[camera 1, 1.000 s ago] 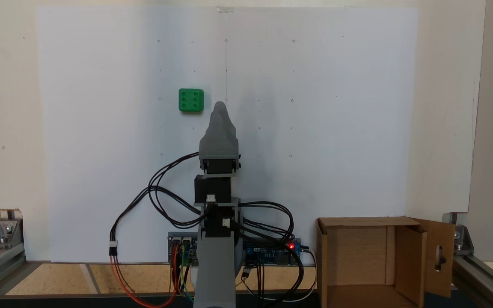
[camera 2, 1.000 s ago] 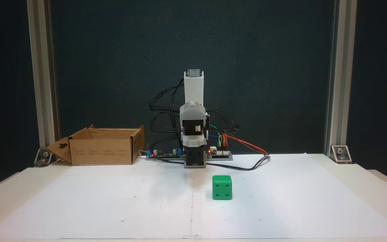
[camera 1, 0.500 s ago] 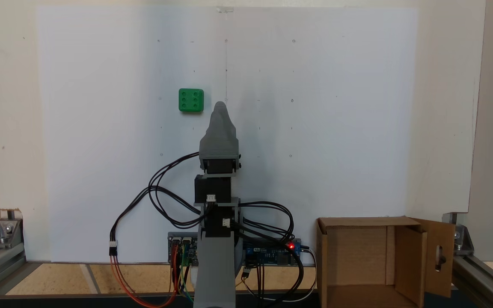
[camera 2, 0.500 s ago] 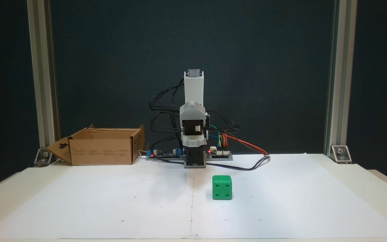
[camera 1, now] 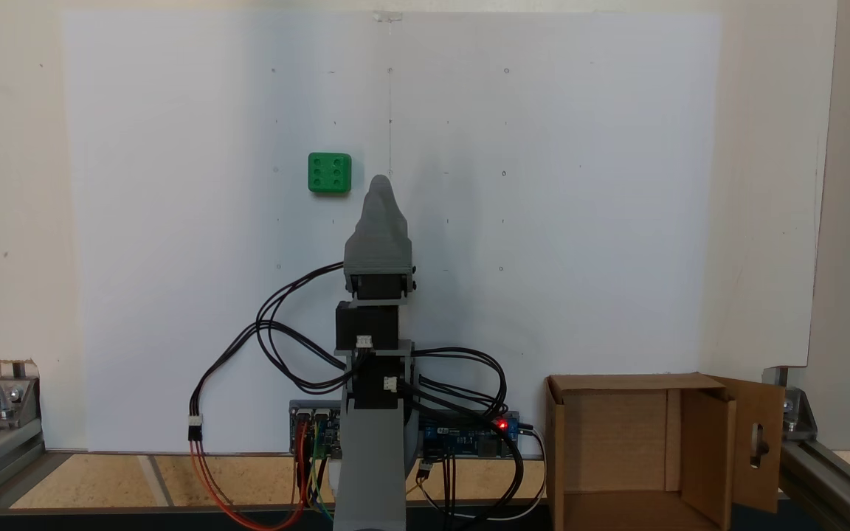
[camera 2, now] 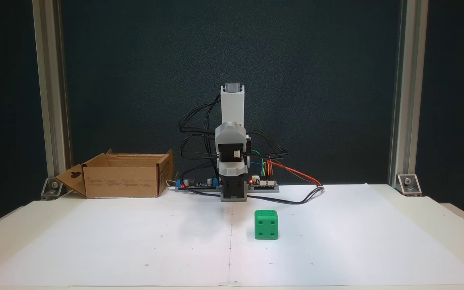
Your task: Grasp a green dice and put it in the bin.
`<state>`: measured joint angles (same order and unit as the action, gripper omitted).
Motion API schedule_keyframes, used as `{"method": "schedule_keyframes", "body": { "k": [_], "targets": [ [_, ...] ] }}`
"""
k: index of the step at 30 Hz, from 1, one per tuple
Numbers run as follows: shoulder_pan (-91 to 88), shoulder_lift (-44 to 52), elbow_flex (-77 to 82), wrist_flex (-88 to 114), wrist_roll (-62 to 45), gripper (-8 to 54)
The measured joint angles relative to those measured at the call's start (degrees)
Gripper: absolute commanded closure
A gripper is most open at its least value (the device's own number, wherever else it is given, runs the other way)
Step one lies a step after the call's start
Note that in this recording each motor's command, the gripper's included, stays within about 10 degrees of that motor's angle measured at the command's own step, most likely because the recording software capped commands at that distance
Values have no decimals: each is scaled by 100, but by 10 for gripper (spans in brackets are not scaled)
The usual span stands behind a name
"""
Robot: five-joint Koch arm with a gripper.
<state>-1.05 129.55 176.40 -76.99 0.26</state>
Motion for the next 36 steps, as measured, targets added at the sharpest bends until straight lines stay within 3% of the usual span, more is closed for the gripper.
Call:
{"method": "schedule_keyframes", "body": {
  "k": [4,9,20,28,36],
  "targets": [
    [70,0,-35,316,0,33],
    [202,0,-615,2127,0,50],
    [-26,0,-4236,6363,176,50],
    [-1020,-35,-5977,9422,1204,47],
    [-1635,-1494,-8279,12313,1828,37]
  ]
}}
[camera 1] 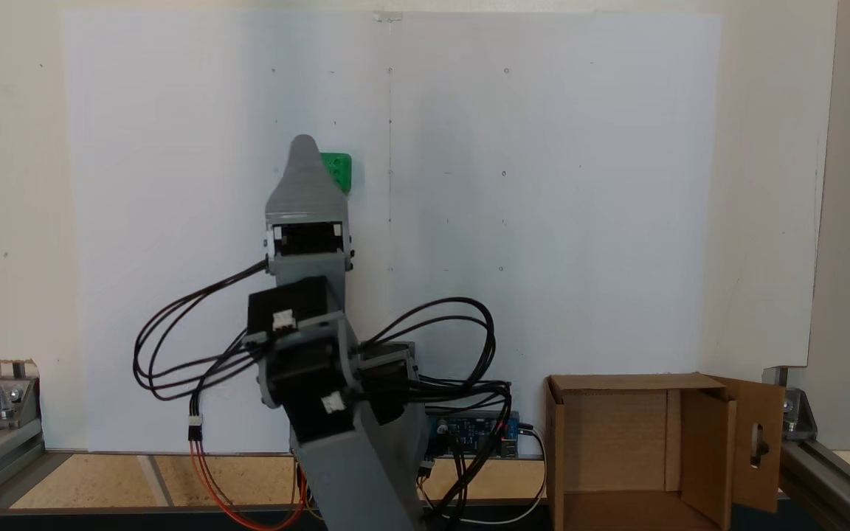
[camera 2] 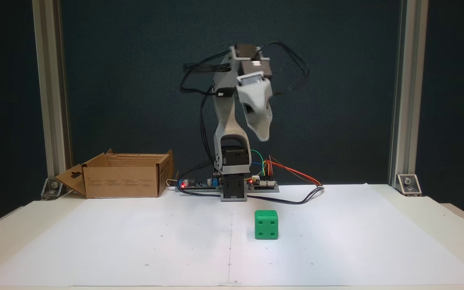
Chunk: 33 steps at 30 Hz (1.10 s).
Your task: Grasp a green dice and put it in the bin.
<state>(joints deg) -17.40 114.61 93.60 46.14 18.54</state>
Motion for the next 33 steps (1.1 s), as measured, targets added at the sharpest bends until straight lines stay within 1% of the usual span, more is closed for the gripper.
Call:
{"method": "schedule_keyframes", "body": {
  "k": [4,9,14,21,33],
  "targets": [
    [-255,-729,-800,1345,185,34],
    [-598,-1318,-967,2646,431,21],
    [-536,-1802,-1125,2654,492,21],
    [-308,-1828,-1134,2320,492,21],
    [-255,-2329,-747,1450,492,21]
  ]
}}
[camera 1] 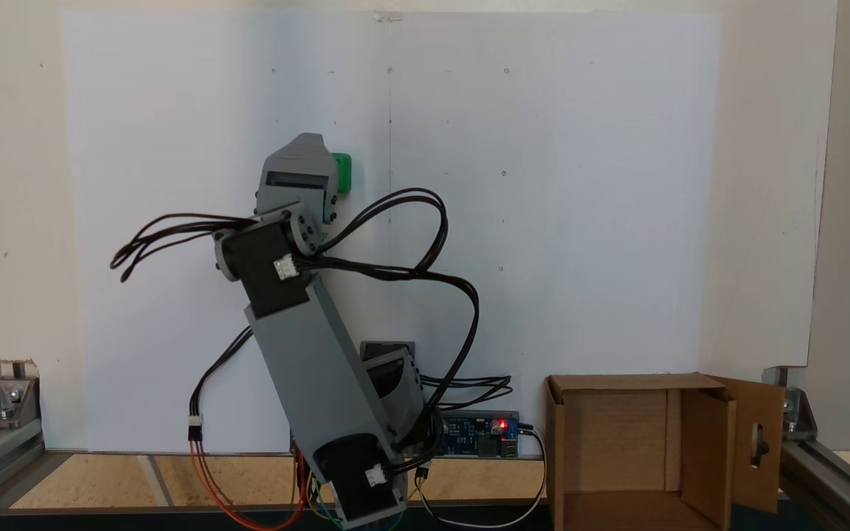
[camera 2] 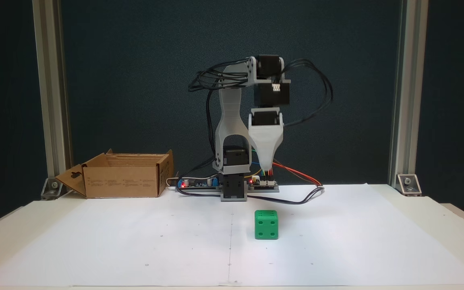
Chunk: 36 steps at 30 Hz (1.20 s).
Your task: Grasp a green dice and put it in the bin.
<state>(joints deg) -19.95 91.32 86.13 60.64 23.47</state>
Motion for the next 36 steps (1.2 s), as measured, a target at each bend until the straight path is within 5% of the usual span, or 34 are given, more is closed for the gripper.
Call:
{"method": "schedule_keyframes", "body": {
  "k": [36],
  "targets": [
    [62,-729,1107,-1459,0,22]
  ]
}}
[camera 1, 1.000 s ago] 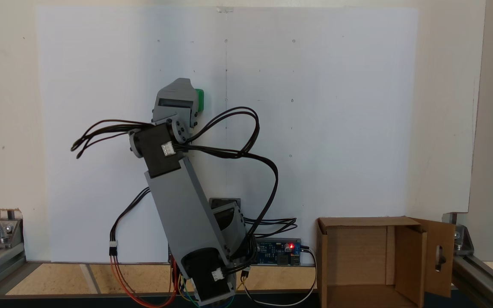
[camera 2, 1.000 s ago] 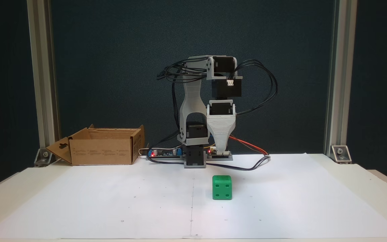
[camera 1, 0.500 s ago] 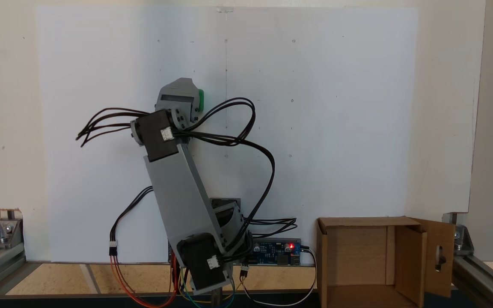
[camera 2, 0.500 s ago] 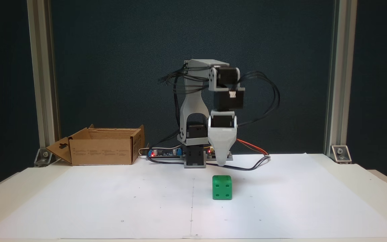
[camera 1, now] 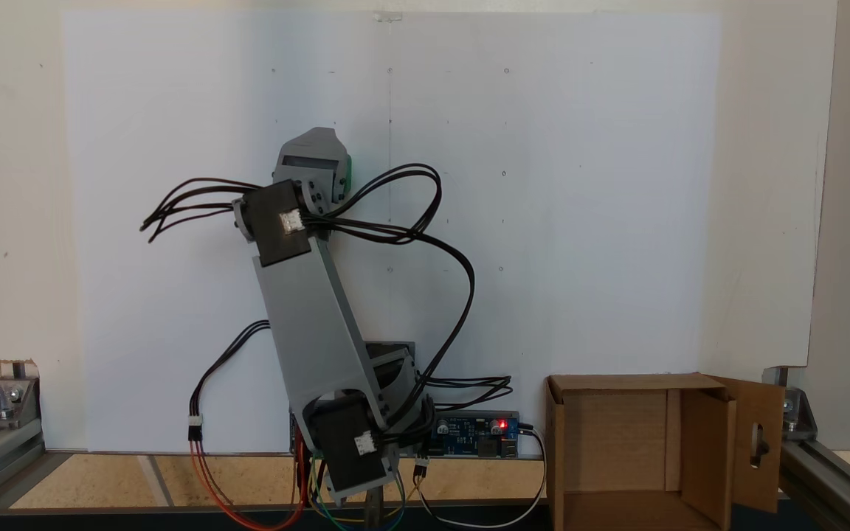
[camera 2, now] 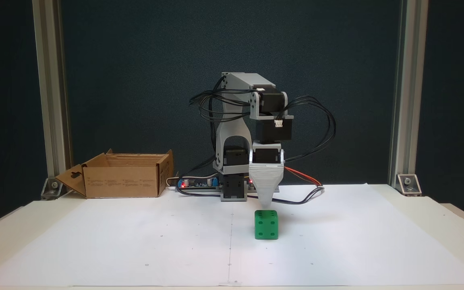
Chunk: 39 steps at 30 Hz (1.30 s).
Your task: Grasp a green dice and put it in the bin.
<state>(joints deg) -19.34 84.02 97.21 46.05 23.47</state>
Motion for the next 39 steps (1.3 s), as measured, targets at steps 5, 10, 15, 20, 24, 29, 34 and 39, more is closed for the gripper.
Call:
{"method": "schedule_keyframes", "body": {
  "k": [5,10,15,20,24,29,34,39],
  "targets": [
    [9,-123,53,0,-9,22],
    [26,-272,149,-185,0,22],
    [26,-369,211,-501,0,23],
    [26,-492,229,-545,0,23],
    [26,-589,229,-545,0,24],
    [44,-738,237,-545,0,25],
    [105,-888,229,-686,0,25],
    [105,-967,229,-809,105,33]
  ]
}}
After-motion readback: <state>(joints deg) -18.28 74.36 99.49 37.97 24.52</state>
